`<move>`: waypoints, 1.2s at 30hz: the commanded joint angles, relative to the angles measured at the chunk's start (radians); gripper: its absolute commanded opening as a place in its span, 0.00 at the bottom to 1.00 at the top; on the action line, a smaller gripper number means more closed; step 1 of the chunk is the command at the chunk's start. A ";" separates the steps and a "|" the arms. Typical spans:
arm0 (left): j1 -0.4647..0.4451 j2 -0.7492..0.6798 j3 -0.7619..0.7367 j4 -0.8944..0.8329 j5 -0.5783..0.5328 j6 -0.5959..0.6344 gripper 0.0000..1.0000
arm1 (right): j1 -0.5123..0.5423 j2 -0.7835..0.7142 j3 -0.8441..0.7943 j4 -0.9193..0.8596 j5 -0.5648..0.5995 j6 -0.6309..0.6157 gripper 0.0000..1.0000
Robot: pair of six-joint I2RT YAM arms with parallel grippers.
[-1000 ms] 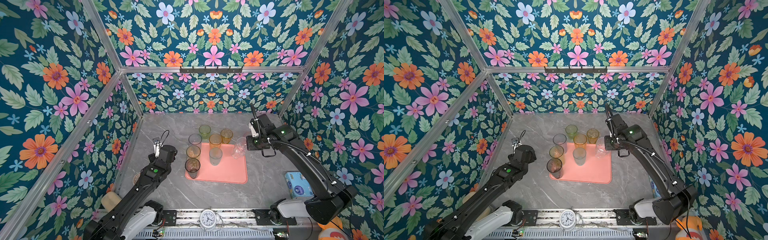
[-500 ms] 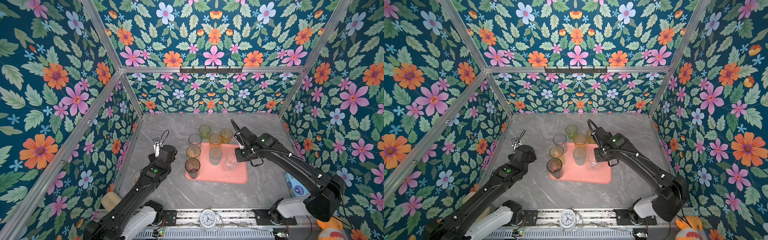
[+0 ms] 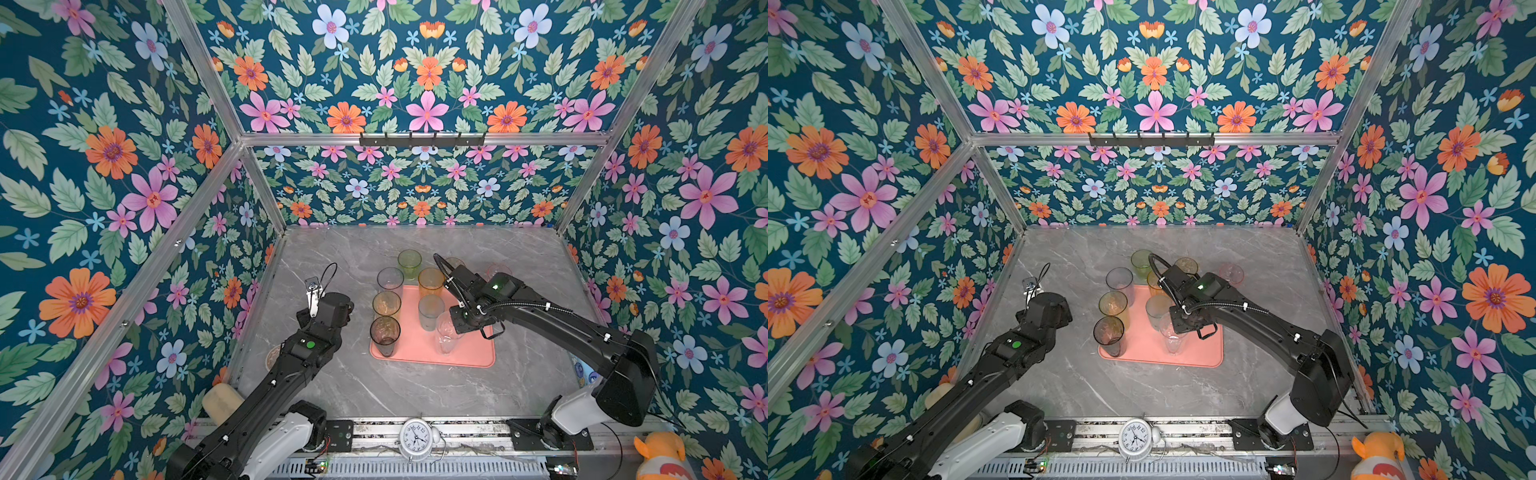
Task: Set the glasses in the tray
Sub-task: 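Lower the clear glass onto the tray near its edge nearest the robot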
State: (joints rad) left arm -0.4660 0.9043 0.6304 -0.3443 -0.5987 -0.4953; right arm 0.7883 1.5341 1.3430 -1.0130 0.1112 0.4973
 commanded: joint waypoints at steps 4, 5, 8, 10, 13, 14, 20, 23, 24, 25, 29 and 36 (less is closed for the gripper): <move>0.000 -0.008 -0.006 0.005 0.000 -0.008 0.80 | 0.038 0.029 0.019 0.025 0.011 0.033 0.00; 0.000 -0.007 -0.006 0.005 0.000 -0.009 0.80 | 0.043 0.033 0.021 0.024 0.013 0.034 0.00; 0.000 -0.009 -0.007 0.005 -0.002 -0.009 0.80 | 0.052 0.047 0.029 0.027 0.009 0.040 0.00; 0.000 -0.010 -0.009 0.005 -0.001 -0.009 0.80 | 0.059 0.054 0.029 0.036 0.007 0.043 0.00; 0.000 -0.012 -0.011 0.005 -0.001 -0.011 0.80 | 0.067 0.067 0.033 0.039 0.007 0.045 0.00; -0.001 -0.012 -0.012 0.004 -0.001 -0.011 0.80 | 0.070 0.071 0.036 0.041 0.006 0.046 0.00; -0.001 -0.017 -0.019 0.005 -0.001 -0.011 0.80 | 0.078 0.086 0.041 0.061 0.008 0.048 0.00; 0.000 -0.021 -0.019 0.004 -0.003 -0.011 0.80 | 0.080 0.095 0.045 0.068 0.007 0.048 0.00; -0.001 -0.022 -0.019 0.004 -0.001 -0.013 0.80 | 0.081 0.097 0.047 0.070 0.005 0.048 0.00; 0.000 -0.023 -0.019 0.004 -0.001 -0.011 0.80 | 0.081 0.102 0.049 0.072 0.004 0.047 0.00; 0.000 -0.024 -0.018 0.004 -0.003 -0.010 0.80 | 0.086 0.111 0.050 0.081 0.004 0.049 0.01; 0.000 -0.024 -0.018 -0.001 -0.003 -0.012 0.80 | 0.088 0.140 0.056 0.090 0.001 0.054 0.05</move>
State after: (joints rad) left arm -0.4660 0.8825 0.6121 -0.3458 -0.5991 -0.4988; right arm 0.8757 1.6505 1.3914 -0.9379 0.1074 0.5274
